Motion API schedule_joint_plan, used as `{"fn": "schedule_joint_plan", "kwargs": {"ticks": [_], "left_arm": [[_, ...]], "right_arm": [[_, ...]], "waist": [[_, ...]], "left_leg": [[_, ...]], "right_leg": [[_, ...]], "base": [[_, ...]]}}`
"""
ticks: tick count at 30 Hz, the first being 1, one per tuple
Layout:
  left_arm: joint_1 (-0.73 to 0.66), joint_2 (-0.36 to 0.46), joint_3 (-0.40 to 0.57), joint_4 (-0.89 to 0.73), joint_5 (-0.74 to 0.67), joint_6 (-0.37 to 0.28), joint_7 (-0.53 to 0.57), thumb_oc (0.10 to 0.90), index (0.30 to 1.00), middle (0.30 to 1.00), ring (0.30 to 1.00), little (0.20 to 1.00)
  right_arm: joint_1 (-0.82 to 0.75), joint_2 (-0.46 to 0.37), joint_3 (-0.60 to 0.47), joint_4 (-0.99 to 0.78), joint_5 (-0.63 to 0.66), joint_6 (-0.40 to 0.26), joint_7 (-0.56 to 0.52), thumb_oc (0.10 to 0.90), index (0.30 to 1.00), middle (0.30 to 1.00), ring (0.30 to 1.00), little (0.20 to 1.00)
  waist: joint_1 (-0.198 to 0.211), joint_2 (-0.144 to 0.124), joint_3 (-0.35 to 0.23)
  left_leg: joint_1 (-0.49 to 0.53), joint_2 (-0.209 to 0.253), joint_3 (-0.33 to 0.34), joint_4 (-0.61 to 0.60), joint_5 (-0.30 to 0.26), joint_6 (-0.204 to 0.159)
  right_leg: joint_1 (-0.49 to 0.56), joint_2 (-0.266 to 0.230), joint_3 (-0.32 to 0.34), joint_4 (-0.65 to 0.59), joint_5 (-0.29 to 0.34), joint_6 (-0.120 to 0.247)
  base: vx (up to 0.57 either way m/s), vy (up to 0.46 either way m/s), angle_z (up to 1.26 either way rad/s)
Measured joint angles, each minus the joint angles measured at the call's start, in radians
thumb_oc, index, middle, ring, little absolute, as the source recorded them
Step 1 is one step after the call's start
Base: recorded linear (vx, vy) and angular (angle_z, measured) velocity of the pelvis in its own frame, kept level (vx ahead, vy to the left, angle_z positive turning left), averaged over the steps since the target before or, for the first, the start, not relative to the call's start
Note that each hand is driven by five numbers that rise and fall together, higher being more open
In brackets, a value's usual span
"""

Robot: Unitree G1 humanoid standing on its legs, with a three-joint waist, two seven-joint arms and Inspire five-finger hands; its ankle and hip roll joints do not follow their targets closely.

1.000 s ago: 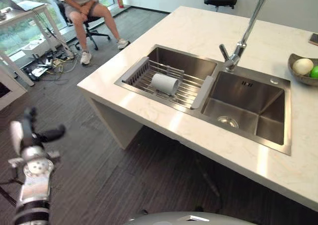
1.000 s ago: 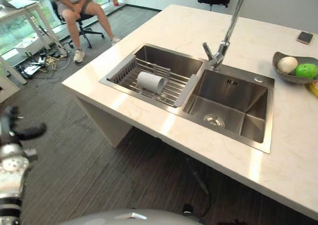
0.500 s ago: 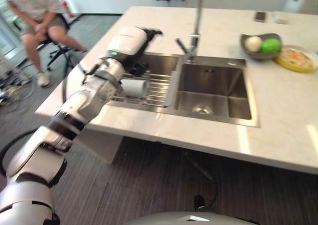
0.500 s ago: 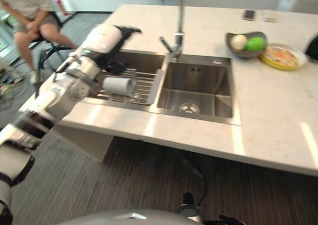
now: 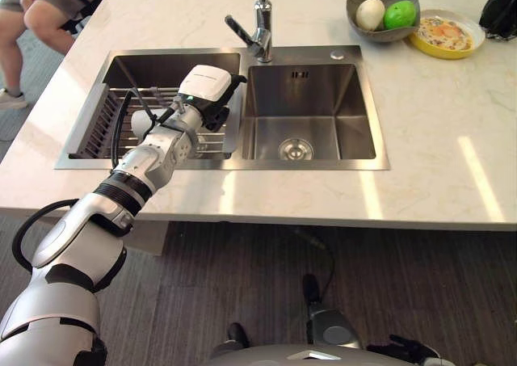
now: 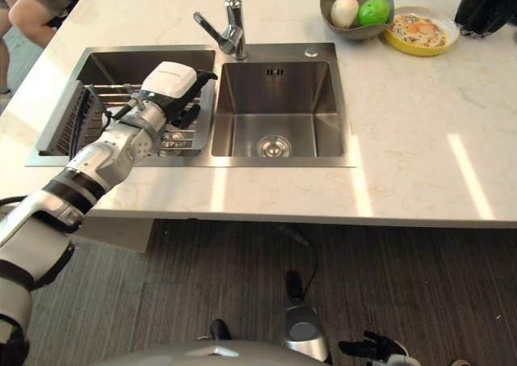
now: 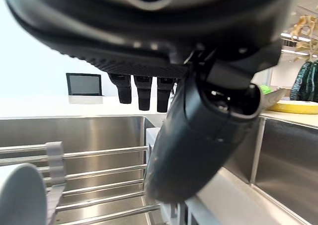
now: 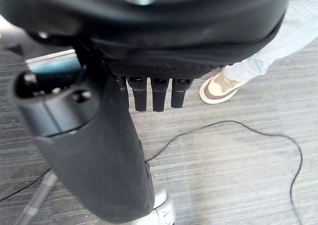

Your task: Place the dishes in the dishwasher.

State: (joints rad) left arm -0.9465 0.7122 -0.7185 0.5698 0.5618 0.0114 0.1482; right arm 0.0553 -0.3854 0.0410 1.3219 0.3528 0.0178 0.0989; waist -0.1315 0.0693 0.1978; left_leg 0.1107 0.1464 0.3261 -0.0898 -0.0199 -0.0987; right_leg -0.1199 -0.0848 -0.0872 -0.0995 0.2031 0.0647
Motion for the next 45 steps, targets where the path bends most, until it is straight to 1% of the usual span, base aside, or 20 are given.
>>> {"fn": "schedule_joint_plan", "kwargs": {"ticks": [4, 5, 6, 8, 9, 10, 13, 18, 22, 25, 27, 28, 29, 30, 32, 34, 37, 40, 42, 45], "left_arm": [[0.096, 0.008, 0.064, -0.097, 0.000, 0.002, -0.002, 0.800, 0.900, 0.900, 0.900, 0.900], [0.189, 0.008, 0.146, -0.197, 0.000, 0.000, -0.002, 0.800, 0.900, 0.900, 0.900, 0.900], [0.243, 0.008, 0.186, -0.266, 0.000, -0.010, 0.001, 0.800, 0.900, 0.900, 0.900, 0.900], [0.262, 0.010, 0.196, -0.319, 0.000, -0.028, 0.004, 0.800, 0.900, 0.900, 0.900, 0.900], [0.268, 0.014, 0.208, -0.336, 0.000, -0.029, 0.004, 0.800, 0.900, 0.900, 0.900, 0.900], [0.268, 0.014, 0.208, -0.336, 0.000, -0.029, 0.004, 0.800, 0.900, 0.900, 0.900, 0.900], [0.313, 0.036, 0.270, -0.344, -0.001, -0.027, 0.003, 0.800, 0.900, 0.900, 0.900, 0.900], [0.335, 0.095, 0.275, -0.325, 0.000, -0.024, 0.004, 0.800, 0.900, 0.900, 0.900, 0.900], [0.335, 0.104, 0.274, -0.289, 0.004, -0.020, 0.003, 0.800, 0.900, 0.900, 0.900, 0.900], [0.336, 0.110, 0.274, -0.246, 0.039, -0.017, 0.023, 0.800, 0.900, 0.900, 0.900, 0.900], [0.345, 0.154, 0.273, -0.238, 0.061, -0.010, 0.026, 0.800, 0.900, 0.900, 0.900, 0.900], [0.347, 0.155, 0.274, -0.238, 0.066, -0.009, 0.026, 0.800, 0.900, 0.900, 0.900, 0.900], [0.349, 0.153, 0.272, -0.222, 0.082, -0.011, 0.029, 0.800, 0.900, 0.900, 0.900, 0.900], [0.349, 0.155, 0.271, -0.194, 0.086, -0.007, 0.030, 0.800, 0.900, 0.900, 0.900, 0.900], [0.344, 0.146, 0.267, -0.143, 0.090, 0.014, 0.029, 0.800, 0.900, 0.900, 0.900, 0.900], [0.341, 0.144, 0.253, -0.132, 0.090, 0.012, 0.029, 0.800, 0.900, 0.900, 0.900, 0.900], [0.341, 0.144, 0.252, -0.130, 0.089, 0.014, 0.029, 0.800, 0.900, 0.900, 0.900, 0.900], [0.308, 0.144, 0.252, -0.096, 0.076, 0.016, 0.029, 0.800, 0.900, 0.900, 0.900, 0.900], [0.301, 0.145, 0.252, -0.093, 0.074, 0.019, 0.029, 0.800, 0.900, 0.900, 0.900, 0.900], [0.287, 0.145, 0.246, -0.068, 0.055, 0.020, 0.029, 0.800, 0.900, 0.900, 0.900, 0.900]], "right_arm": [[-0.005, 0.008, 0.001, 0.001, 0.002, 0.002, 0.002, 0.800, 0.900, 0.900, 0.900, 0.900], [-0.003, 0.008, 0.002, -0.012, 0.002, 0.003, 0.001, 0.800, 0.900, 0.900, 0.900, 0.900], [-0.001, 0.008, 0.003, -0.016, 0.003, 0.002, 0.001, 0.800, 0.900, 0.900, 0.900, 0.900], [-0.003, 0.008, 0.003, -0.029, 0.002, -0.002, 0.001, 0.800, 0.900, 0.900, 0.900, 0.900], [-0.009, 0.008, 0.003, -0.039, 0.002, -0.006, 0.000, 0.800, 0.900, 0.900, 0.900, 0.900], [-0.009, 0.008, 0.003, -0.039, 0.002, -0.006, 0.000, 0.800, 0.900, 0.900, 0.900, 0.900], [-0.045, 0.009, 0.020, -0.049, 0.002, -0.007, 0.000, 0.800, 0.900, 0.900, 0.900, 0.900], [-0.040, 0.022, 0.040, -0.049, 0.001, -0.007, 0.002, 0.800, 0.900, 0.900, 0.900, 0.900], [-0.033, 0.027, 0.040, -0.041, 0.001, -0.001, 0.004, 0.800, 0.900, 0.900, 0.900, 0.900], [0.024, 0.039, 0.061, -0.054, -0.003, -0.026, 0.004, 0.800, 0.900, 0.900, 0.900, 0.900], [0.077, 0.039, 0.061, -0.094, -0.039, -0.023, 0.004, 0.800, 0.900, 0.900, 0.900, 0.900], [0.088, 0.039, 0.061, -0.101, -0.039, -0.023, 0.004, 0.800, 0.900, 0.900, 0.900, 0.900], [0.143, 0.035, 0.062, -0.151, -0.042, -0.019, 0.005, 0.800, 0.900, 0.900, 0.900, 0.900], [0.166, 0.030, 0.062, -0.193, -0.043, -0.020, 0.008, 0.800, 0.900, 0.900, 0.900, 0.900], [0.156, 0.034, 0.060, -0.140, -0.044, -0.028, 0.013, 0.800, 0.900, 0.900, 0.900, 0.900], [0.128, 0.034, 0.058, -0.068, -0.047, -0.024, 0.008, 0.800, 0.900, 0.900, 0.900, 0.900], [0.099, 0.032, 0.034, 0.027, -0.047, -0.019, 0.006, 0.800, 0.900, 0.900, 0.900, 0.900], [0.046, 0.024, 0.017, 0.125, -0.077, 0.008, -0.002, 0.800, 0.900, 0.900, 0.900, 0.900], [0.046, 0.024, 0.017, 0.120, -0.077, 0.009, -0.002, 0.800, 0.900, 0.900, 0.900, 0.900], [0.025, 0.021, 0.019, 0.092, -0.076, 0.012, -0.002, 0.800, 0.900, 0.900, 0.900, 0.900]], "waist": [[0.022, 0.001, 0.000], [0.021, 0.000, 0.001], [0.023, 0.000, 0.001], [0.051, -0.001, 0.000], [0.072, 0.000, -0.001], [0.072, 0.000, -0.001], [0.084, 0.001, -0.010], [0.103, 0.004, -0.041], [0.102, 0.007, -0.052], [0.084, 0.008, -0.064], [0.063, 0.007, -0.066], [0.061, 0.006, -0.067], [0.050, 0.002, -0.067], [0.051, 0.001, -0.069], [0.039, -0.013, -0.069], [0.034, -0.023, -0.067], [0.034, -0.024, -0.066], [0.036, -0.019, -0.062], [0.034, -0.017, -0.058], [0.038, 0.003, -0.041]], "left_leg": [[0.007, 0.002, -0.014, 0.000, 0.001, 0.000], [0.024, 0.002, -0.019, 0.000, 0.002, -0.001], [0.034, 0.003, -0.034, 0.000, 0.002, -0.002], [0.036, 0.001, -0.045, 0.000, 0.002, -0.002], [0.035, -0.001, -0.054, 0.000, 0.002, -0.001], [0.035, -0.001, -0.054, 0.000, 0.002, -0.001], [0.041, -0.004, -0.074, 0.000, 0.002, -0.001], [0.041, -0.006, -0.095, 0.000, 0.002, -0.001], [0.041, -0.009, -0.096, 0.000, 0.002, -0.001], [0.034, -0.014, -0.095, 0.000, 0.004, 0.002], [0.023, -0.016, -0.092, 0.000, 0.005, 0.003], [0.023, -0.016, -0.091, 0.000, 0.005, 0.003], [0.023, -0.016, -0.085, 0.000, 0.005, 0.003], [0.021, -0.014, -0.082, 0.000, 0.005, 0.003], [0.021, -0.013, -0.065, 0.000, 0.005, 0.003], [0.015, -0.013, -0.062, 0.000, 0.005, 0.003], [0.009, -0.013, -0.060, 0.000, 0.005, 0.004], [-0.007, -0.014, -0.053, 0.000, 0.002, 0.009], [-0.011, -0.015, -0.053, 0.000, 0.003, 0.010], [-0.009, -0.013, -0.044, 0.000, 0.004, 0.010]], "right_leg": [[0.019, -0.002, -0.019, 0.000, 0.001, -0.001], [0.039, -0.003, -0.023, 0.000, -0.004, 0.006], [0.056, -0.005, -0.036, -0.001, -0.012, 0.011], [0.069, -0.012, -0.050, -0.003, -0.017, 0.017], [0.073, -0.016, -0.055, -0.004, -0.017, 0.018], [0.073, -0.016, -0.055, -0.004, -0.017, 0.018], [0.092, -0.023, -0.076, -0.005, -0.020, 0.022], [0.105, -0.027, -0.094, -0.005, -0.023, 0.027], [0.105, -0.031, -0.095, -0.004, -0.023, 0.026], [0.095, -0.034, -0.094, -0.001, -0.022, 0.027], [0.081, -0.035, -0.089, -0.001, -0.018, 0.027], [0.081, -0.035, -0.088, -0.001, -0.018, 0.027], [0.077, -0.027, -0.079, -0.001, -0.018, 0.027], [0.073, -0.028, -0.076, -0.001, -0.016, 0.028], [0.063, -0.028, -0.065, -0.001, -0.010, 0.022], [0.054, -0.026, -0.059, -0.001, -0.007, 0.019], [0.046, -0.026, -0.056, -0.002, -0.004, 0.019], [0.027, -0.026, -0.050, -0.004, -0.004, 0.020], [0.022, -0.026, -0.049, -0.005, -0.002, 0.020], [0.020, -0.023, -0.043, -0.004, 0.002, 0.017]], "base": [[0.05, -0.015, 0.09], [0.05, -0.008, 0.22], [0.04, -0.010, 0.33], [0.04, -0.011, 0.32], [0.03, -0.008, 0.12], [0.02, -0.005, 0.17], [0.04, -0.009, 0.20], [0.02, -0.002, 0.12], [0.00, 0.000, 0.00], [-0.03, 0.018, -0.02], [0.00, 0.026, -0.09], [0.01, 0.008, -0.06], [0.00, 0.002, -0.09], [-0.01, 0.002, -0.19], [-0.01, 0.012, -0.22], [0.00, 0.025, -0.08], [0.00, 0.024, -0.02], [0.01, 0.032, -0.06], [0.00, 0.000, 0.00], [0.04, 0.002, -0.07]]}}
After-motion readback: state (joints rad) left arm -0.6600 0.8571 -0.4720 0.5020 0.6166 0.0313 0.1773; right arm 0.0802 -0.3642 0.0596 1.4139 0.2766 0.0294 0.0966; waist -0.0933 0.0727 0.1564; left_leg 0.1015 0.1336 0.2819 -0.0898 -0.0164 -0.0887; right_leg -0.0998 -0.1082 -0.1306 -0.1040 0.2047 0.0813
